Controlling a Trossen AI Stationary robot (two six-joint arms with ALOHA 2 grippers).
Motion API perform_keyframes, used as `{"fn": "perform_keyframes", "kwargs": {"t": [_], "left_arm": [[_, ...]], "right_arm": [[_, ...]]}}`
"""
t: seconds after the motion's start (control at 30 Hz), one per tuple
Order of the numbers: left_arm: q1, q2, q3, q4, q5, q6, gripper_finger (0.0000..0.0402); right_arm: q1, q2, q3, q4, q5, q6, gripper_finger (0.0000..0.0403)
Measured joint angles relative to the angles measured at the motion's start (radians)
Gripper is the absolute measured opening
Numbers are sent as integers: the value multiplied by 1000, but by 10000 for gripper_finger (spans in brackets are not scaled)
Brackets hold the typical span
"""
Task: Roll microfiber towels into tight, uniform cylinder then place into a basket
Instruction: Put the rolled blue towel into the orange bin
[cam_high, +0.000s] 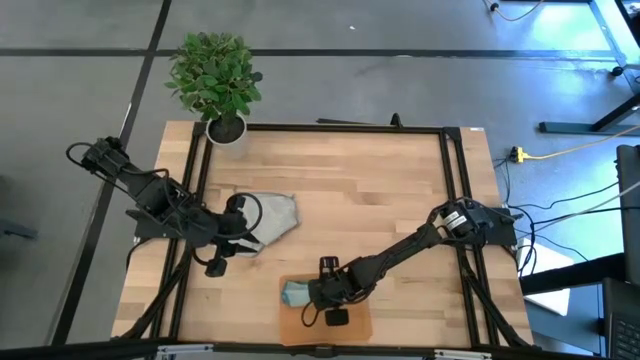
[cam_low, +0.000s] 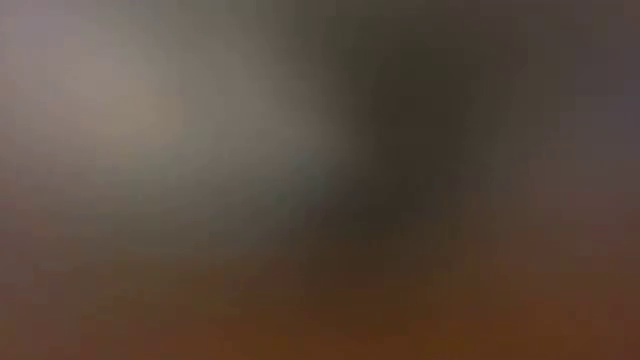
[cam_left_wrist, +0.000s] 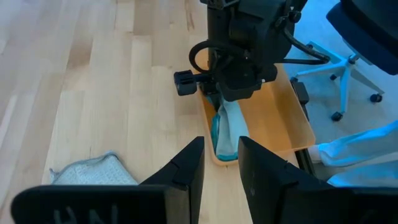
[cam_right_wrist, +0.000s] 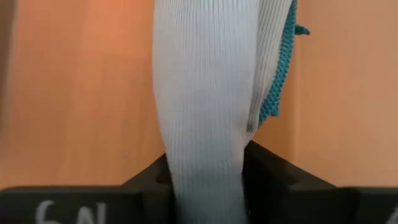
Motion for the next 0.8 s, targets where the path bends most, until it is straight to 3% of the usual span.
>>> {"fn": "perform_keyframes", "kwargs": {"t": [0.37,0.8], "left_arm": [[0,0,0,0,0,0,89],[0,0,0,0,2,-4,89]], "right_arm": [[0,-4,0,0,-4,78,215],[0,-10,94,-11,6,124,205]]}}
